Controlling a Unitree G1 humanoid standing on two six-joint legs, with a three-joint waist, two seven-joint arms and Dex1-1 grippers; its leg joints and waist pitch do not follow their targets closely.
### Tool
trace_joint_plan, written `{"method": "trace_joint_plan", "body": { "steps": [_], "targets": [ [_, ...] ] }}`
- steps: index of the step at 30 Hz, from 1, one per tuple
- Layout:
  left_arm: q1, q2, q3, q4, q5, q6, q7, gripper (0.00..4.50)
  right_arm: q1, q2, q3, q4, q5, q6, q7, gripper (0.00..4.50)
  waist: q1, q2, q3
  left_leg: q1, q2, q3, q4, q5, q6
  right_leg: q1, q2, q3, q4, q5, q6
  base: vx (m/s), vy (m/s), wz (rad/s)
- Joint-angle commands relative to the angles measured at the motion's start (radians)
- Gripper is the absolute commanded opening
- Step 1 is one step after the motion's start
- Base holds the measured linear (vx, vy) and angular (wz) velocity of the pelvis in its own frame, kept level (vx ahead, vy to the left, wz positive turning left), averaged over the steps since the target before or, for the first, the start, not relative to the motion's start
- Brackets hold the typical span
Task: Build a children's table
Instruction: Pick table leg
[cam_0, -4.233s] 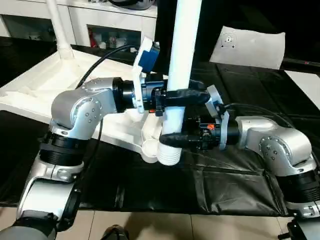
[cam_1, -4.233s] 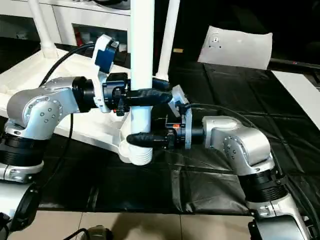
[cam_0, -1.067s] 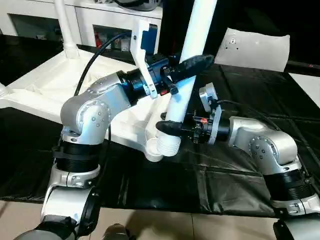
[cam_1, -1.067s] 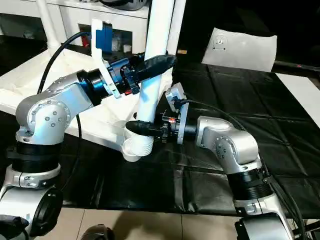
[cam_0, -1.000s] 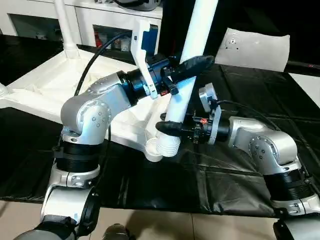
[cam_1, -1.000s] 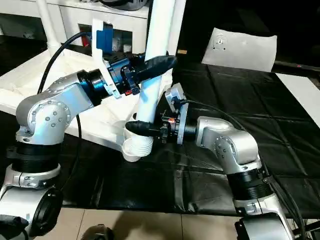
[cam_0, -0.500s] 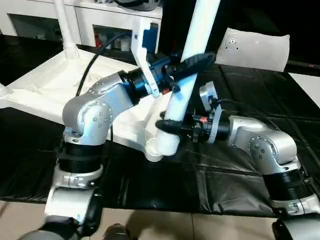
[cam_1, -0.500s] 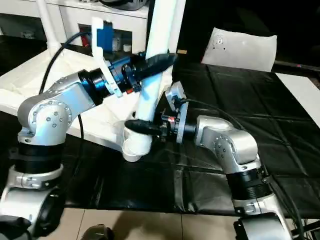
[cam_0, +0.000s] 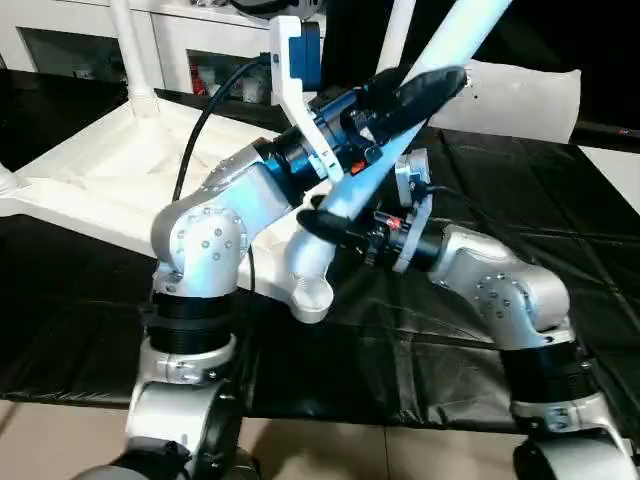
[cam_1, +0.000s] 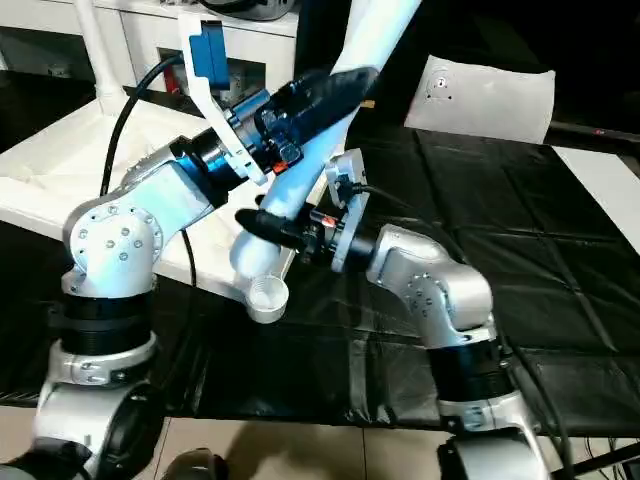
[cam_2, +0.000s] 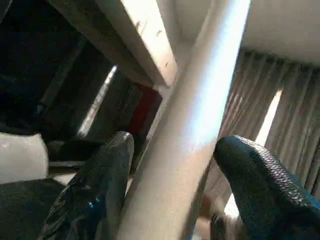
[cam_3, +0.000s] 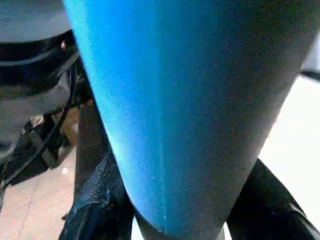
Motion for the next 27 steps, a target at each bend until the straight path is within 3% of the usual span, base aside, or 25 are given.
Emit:
{"method": "trace_joint_plan", "body": {
  "steps": [1,5,11,14,15,17,19,21,23,24,27],
  "targets": [
    [-0.035,-0.025,0.000,-0.052,-0.077,0.006,-0.007,3.34,0.012,-0.007,-0.046,0.043,-0.009,0.005,-0.052,1.89,-0.005,0.017,-0.074,0.035,0.043,-0.011,-0.069,-0.186,-0.064,0.034,-0.103,0.044,-0.080,-0.031,-0.173,0.000,0.000,0.00],
    [-0.021,-0.025,0.076,-0.053,-0.109,-0.029,0.030,3.62,0.033,0.016,-0.085,0.019,-0.005,-0.017,-0.114,1.89,-0.005,0.020,-0.074,0.035,0.043,-0.011,-0.070,-0.191,-0.069,0.034,-0.100,0.043,-0.081,-0.028,-0.166,0.000,0.000,0.00],
    [0.044,0.024,0.082,-0.084,-0.047,-0.030,0.073,3.87,0.072,0.006,-0.105,-0.039,-0.039,-0.038,-0.180,1.88,-0.009,0.028,-0.074,0.036,0.045,-0.012,-0.072,-0.190,-0.072,0.033,-0.099,0.045,-0.084,-0.037,-0.132,0.000,0.000,0.00],
    [0.128,0.111,0.053,-0.105,0.074,-0.052,0.116,3.87,0.117,-0.016,-0.102,-0.106,-0.124,-0.048,-0.289,1.88,-0.012,0.040,-0.075,0.038,0.042,-0.015,-0.074,-0.199,-0.085,0.032,-0.096,0.045,-0.082,-0.044,-0.108,0.000,0.000,0.00],
    [0.128,0.111,0.053,-0.105,0.074,-0.052,0.116,3.87,0.117,-0.016,-0.102,-0.106,-0.124,-0.048,-0.289,1.88,-0.012,0.041,-0.073,0.039,0.045,-0.016,-0.077,-0.203,-0.089,0.029,-0.096,0.045,-0.086,-0.057,-0.099,0.000,0.000,0.00],
    [0.251,0.216,0.010,-0.125,0.223,-0.065,0.174,3.87,0.172,-0.019,-0.098,-0.181,-0.211,-0.060,-0.404,1.88,-0.016,0.047,-0.072,0.041,0.044,-0.018,-0.081,-0.222,-0.103,0.023,-0.092,0.046,-0.086,-0.085,-0.069,0.000,0.000,0.00],
    [0.333,0.266,-0.009,-0.139,0.314,-0.081,0.219,3.87,0.211,-0.006,-0.103,-0.236,-0.233,-0.059,-0.454,1.88,-0.024,0.049,-0.072,0.040,0.042,-0.017,-0.084,-0.241,-0.103,0.022,-0.091,0.047,-0.087,-0.108,-0.051,0.000,0.000,0.00],
    [0.412,0.299,-0.021,-0.173,0.373,-0.089,0.251,3.87,0.263,-0.007,-0.089,-0.302,-0.276,-0.036,-0.504,1.88,-0.030,0.054,-0.074,0.040,0.043,-0.017,-0.082,-0.243,-0.100,0.021,-0.092,0.048,-0.091,-0.120,-0.055,0.000,0.000,0.00],
    [0.500,0.332,-0.048,-0.188,0.454,-0.094,0.305,3.87,0.335,0.000,-0.075,-0.369,-0.267,0.004,-0.516,1.88,-0.034,0.056,-0.071,0.039,0.042,-0.018,-0.084,-0.261,-0.093,0.017,-0.088,0.049,-0.091,-0.122,-0.059,0.000,0.000,0.00],
    [0.566,0.351,-0.073,-0.189,0.526,-0.160,0.319,3.87,0.390,0.012,-0.065,-0.404,-0.270,0.017,-0.535,1.88,-0.037,0.058,-0.069,0.039,0.043,-0.020,-0.087,-0.282,-0.086,0.015,-0.089,0.049,-0.096,-0.139,-0.058,0.000,0.000,0.00],
    [0.638,0.330,-0.061,-0.175,0.553,-0.231,0.334,3.87,0.457,-0.001,-0.038,-0.410,-0.319,-0.013,-0.552,1.88,-0.044,0.058,-0.064,0.040,0.042,-0.019,-0.089,-0.330,-0.089,0.010,-0.090,0.051,-0.103,-0.201,-0.066,0.000,0.000,0.00]
  ]
}}
